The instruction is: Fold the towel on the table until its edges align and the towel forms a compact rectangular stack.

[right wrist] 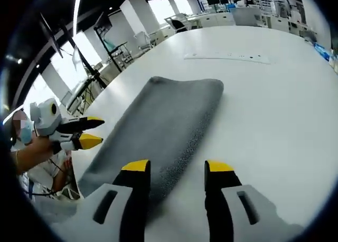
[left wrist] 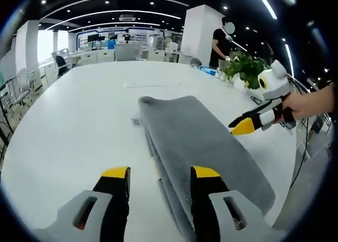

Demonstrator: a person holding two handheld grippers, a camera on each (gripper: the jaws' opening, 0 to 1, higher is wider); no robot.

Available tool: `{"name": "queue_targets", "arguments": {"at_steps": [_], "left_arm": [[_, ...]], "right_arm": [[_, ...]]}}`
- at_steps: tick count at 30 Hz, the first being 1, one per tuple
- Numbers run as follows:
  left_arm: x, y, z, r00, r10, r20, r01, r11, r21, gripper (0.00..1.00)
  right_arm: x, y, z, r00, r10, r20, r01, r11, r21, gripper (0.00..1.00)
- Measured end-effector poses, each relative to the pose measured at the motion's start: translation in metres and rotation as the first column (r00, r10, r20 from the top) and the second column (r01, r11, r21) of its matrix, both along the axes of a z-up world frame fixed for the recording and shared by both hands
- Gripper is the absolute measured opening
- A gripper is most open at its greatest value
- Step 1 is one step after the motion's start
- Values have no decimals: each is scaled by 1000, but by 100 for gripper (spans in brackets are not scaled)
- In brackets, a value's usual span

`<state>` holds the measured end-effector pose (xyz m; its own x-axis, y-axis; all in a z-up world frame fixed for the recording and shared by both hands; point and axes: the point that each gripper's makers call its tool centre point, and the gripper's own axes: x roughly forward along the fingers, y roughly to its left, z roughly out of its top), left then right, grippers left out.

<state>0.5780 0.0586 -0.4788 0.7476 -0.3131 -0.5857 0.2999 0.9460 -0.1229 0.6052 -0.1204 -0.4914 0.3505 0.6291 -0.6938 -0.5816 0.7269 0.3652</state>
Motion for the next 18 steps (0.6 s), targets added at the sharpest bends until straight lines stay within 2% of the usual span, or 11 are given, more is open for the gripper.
{"name": "queue_targets", "arguments": {"at_steps": [2, 6, 9, 12, 15, 18], "left_arm": [[3, 0, -3, 1000, 1, -11, -1, 1000, -4, 45], [4, -1, -11, 999, -7, -34, 7, 1000, 0, 44], [3, -1, -19, 999, -10, -50, 9, 1000, -8, 40], [0, -4, -18, 998, -14, -56, 13, 1000, -10, 35], [0, -8, -16, 999, -14, -36, 14, 1000, -12, 28], [1, -11, -18, 999, -19, -46, 18, 1000, -19, 28]], "right_arm": [[3, 1, -7, 1000, 5, -3, -5, 1000, -1, 39], [-1, 1, -7, 1000, -2, -7, 2, 1000, -2, 38], [3, -2, -9, 1000, -11, 8, 12, 1000, -9, 33], [5, -4, -14, 1000, -17, 2, 17, 1000, -7, 32], [1, -4, -12, 1000, -21, -3, 21, 1000, -6, 31], [-1, -4, -16, 1000, -19, -7, 19, 1000, -12, 30]]}}
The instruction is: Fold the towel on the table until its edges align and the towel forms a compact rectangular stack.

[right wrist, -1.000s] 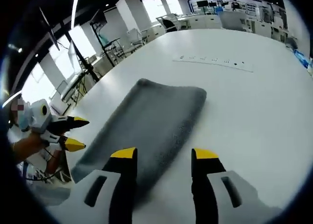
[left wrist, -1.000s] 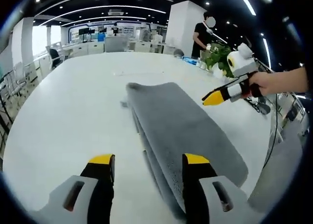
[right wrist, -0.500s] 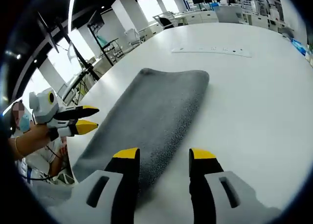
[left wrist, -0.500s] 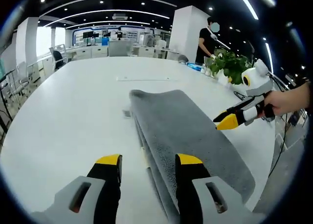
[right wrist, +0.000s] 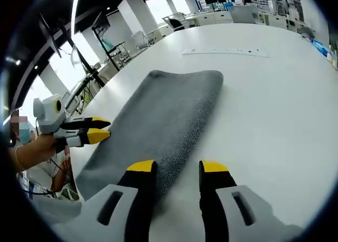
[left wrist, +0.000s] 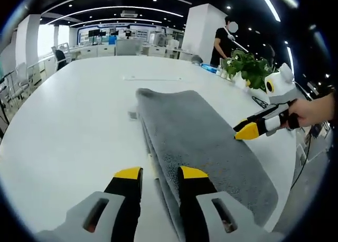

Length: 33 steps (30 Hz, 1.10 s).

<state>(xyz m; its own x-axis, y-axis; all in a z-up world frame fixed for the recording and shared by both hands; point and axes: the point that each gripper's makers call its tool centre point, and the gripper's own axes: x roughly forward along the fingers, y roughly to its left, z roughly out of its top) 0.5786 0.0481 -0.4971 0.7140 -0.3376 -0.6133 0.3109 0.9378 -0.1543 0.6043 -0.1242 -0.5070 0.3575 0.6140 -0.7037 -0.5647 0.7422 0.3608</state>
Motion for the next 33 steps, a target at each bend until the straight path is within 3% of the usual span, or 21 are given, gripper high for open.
{"name": "queue_targets", "arguments": {"at_steps": [8, 9, 11, 24, 26, 28, 33], "left_arm": [[-1, 0, -7, 1000, -15, -23, 16, 1000, 22, 25], [-1, -2, -7, 1000, -18, -20, 18, 1000, 26, 25], [1, 0, -9, 999, -23, -23, 24, 999, 26, 24], [0, -8, -12, 997, -70, -23, 71, 997, 35, 19], [3, -5, -13, 997, -76, -19, 77, 996, 39, 18], [1, -9, -14, 996, -88, -17, 89, 995, 45, 17], [1, -13, -14, 997, -82, -15, 82, 996, 19, 14]], "right_arm": [[-3, 1, -6, 1000, 0, -1, 0, 1000, -25, 27], [-5, -1, -4, 998, 44, 36, -42, 996, -74, 27], [-10, 4, 0, 995, 76, 62, -71, 994, -87, 25], [-4, 4, -9, 999, 36, 26, -35, 998, -44, 15], [-13, 7, -3, 998, 38, 41, -36, 998, -44, 12], [-6, 8, -9, 995, 67, 77, -63, 996, -62, 10], [-9, 7, -6, 994, 71, 88, -66, 996, -60, 8]]}}
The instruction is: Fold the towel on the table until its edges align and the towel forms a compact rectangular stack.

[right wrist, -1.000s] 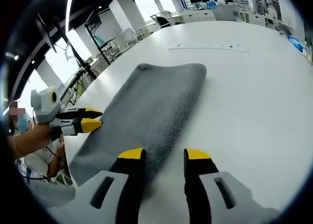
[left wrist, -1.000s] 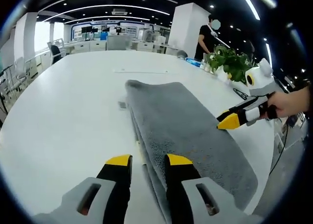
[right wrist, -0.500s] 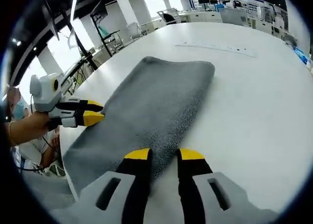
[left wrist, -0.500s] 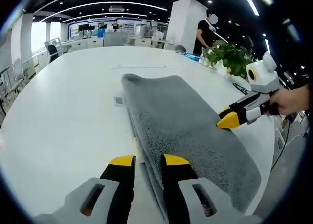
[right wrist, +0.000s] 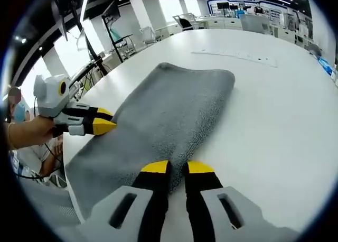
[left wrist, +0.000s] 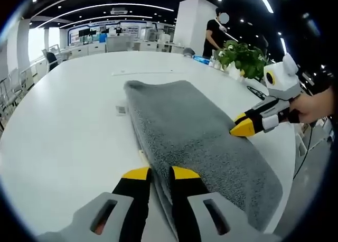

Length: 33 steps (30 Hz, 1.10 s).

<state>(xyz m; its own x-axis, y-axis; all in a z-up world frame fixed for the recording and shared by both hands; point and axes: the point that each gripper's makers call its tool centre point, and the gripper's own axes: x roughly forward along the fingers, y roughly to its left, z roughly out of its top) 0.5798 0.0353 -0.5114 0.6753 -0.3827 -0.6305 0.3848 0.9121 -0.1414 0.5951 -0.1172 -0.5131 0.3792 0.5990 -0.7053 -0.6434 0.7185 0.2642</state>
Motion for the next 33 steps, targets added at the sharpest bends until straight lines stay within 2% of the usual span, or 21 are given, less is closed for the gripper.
{"name": "queue_targets", "arguments": {"at_steps": [2, 7, 21, 30, 32, 33], "left_arm": [[1, -1, -1, 1000, -6, 0, 6, 1000, -5, 13], [-1, -23, 1, 998, -58, -3, 58, 998, -1, 11], [-1, -95, 2, 988, -153, -12, 152, 987, -51, 11], [-1, -128, 1, 979, -204, -20, 203, 977, -64, 11], [1, -130, -1, 977, -210, -20, 209, 976, -63, 11], [-4, -136, 0, 976, -216, -20, 214, 975, -60, 11]], "right_arm": [[-3, -2, 3, 1000, 6, 1, -6, 1000, -3, 8], [3, -16, 0, 1000, -7, 12, 8, 1000, -19, 7], [2, -86, 0, 990, -137, 11, 138, 989, -44, 7], [1, -125, -2, 980, -201, 16, 201, 978, -60, 6], [1, -129, -3, 978, -208, 15, 208, 976, -58, 6], [1, -132, -4, 975, -221, 12, 221, 974, -53, 7]]}}
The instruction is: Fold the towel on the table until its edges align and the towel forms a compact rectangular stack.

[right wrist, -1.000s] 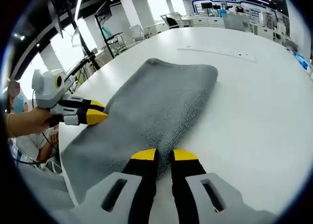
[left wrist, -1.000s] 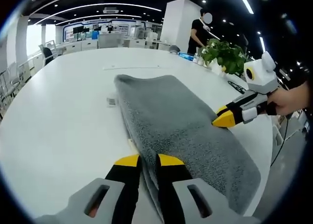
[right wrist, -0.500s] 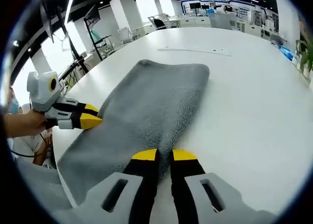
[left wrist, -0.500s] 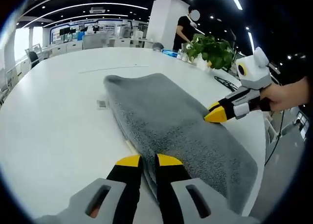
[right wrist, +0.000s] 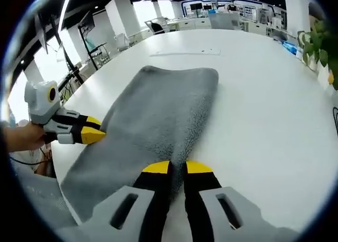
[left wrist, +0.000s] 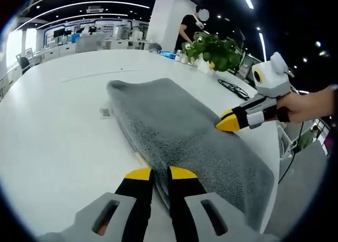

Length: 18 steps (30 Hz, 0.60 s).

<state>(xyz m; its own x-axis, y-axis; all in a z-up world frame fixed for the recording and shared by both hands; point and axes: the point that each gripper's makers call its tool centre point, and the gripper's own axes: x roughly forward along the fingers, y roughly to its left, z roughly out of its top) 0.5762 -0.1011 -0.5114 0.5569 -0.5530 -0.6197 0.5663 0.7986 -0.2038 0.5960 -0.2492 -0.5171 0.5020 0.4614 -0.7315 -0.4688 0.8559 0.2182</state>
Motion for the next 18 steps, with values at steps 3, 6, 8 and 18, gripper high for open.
{"name": "queue_targets", "arguments": {"at_steps": [3, 6, 8, 18], "left_arm": [[2, 0, 0, 1000, 3, -5, -3, 1000, 13, 11], [1, 2, 4, 1000, 11, -26, -9, 998, 66, 13], [1, 2, 3, 1000, 0, -24, 2, 997, 74, 16], [1, 3, 52, 999, -19, 46, 18, 1000, 26, 26]], "right_arm": [[-3, -1, 1, 1000, -8, 2, 8, 1000, 4, 8], [0, -1, 3, 1000, -3, 2, 3, 1000, 7, 8], [-5, 2, 4, 1000, 6, 3, -6, 1000, 1, 8], [-6, -2, 17, 999, 25, 35, -24, 1000, -15, 9]]}}
